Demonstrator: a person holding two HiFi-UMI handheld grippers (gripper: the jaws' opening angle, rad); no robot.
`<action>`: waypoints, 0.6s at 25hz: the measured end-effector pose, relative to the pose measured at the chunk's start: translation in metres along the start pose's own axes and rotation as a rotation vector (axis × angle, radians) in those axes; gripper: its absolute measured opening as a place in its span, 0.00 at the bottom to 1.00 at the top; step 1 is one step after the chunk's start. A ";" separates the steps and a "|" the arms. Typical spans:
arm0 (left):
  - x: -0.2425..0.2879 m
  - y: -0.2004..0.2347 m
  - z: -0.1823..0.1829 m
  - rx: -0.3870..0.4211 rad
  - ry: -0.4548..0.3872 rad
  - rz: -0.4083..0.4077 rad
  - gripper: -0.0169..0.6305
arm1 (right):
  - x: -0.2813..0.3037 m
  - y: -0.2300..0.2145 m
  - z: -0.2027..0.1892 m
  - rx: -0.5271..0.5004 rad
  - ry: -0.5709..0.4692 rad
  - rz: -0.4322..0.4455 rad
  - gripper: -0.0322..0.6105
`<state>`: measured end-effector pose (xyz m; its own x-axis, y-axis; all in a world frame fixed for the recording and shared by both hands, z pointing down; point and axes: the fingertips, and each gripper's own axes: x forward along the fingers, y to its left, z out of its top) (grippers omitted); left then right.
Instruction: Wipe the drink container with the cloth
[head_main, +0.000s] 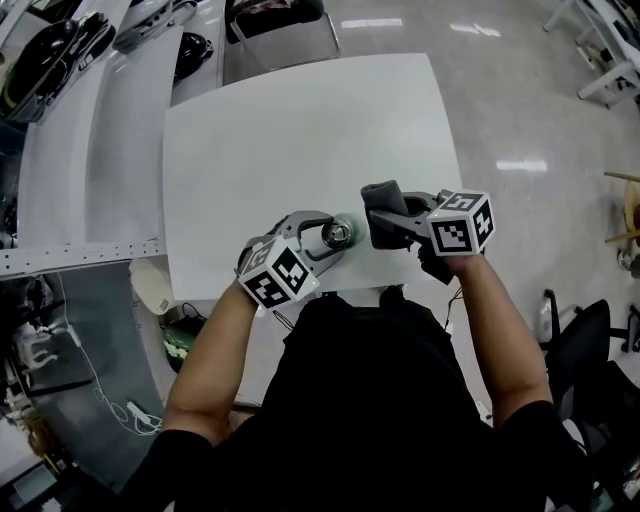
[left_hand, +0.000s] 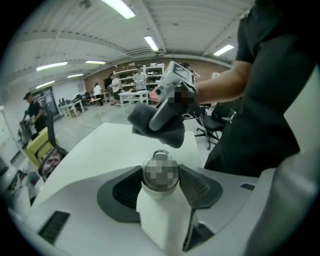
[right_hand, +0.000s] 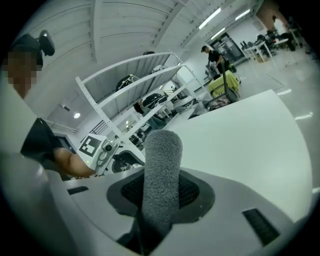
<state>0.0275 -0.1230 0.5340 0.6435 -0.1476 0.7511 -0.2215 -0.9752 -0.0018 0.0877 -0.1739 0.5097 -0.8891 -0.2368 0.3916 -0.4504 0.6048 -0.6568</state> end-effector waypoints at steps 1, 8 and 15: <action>0.001 -0.004 0.002 0.051 0.004 -0.011 0.41 | 0.005 0.003 -0.002 0.007 0.028 0.031 0.22; 0.001 -0.023 0.006 0.293 0.034 -0.084 0.40 | 0.030 0.016 -0.011 -0.020 0.214 0.180 0.22; -0.003 -0.034 0.002 0.380 0.033 -0.103 0.40 | 0.055 0.031 -0.020 -0.106 0.419 0.304 0.22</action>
<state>0.0349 -0.0897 0.5305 0.6232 -0.0465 0.7806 0.1340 -0.9771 -0.1652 0.0266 -0.1524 0.5236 -0.8597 0.2723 0.4322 -0.1476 0.6776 -0.7205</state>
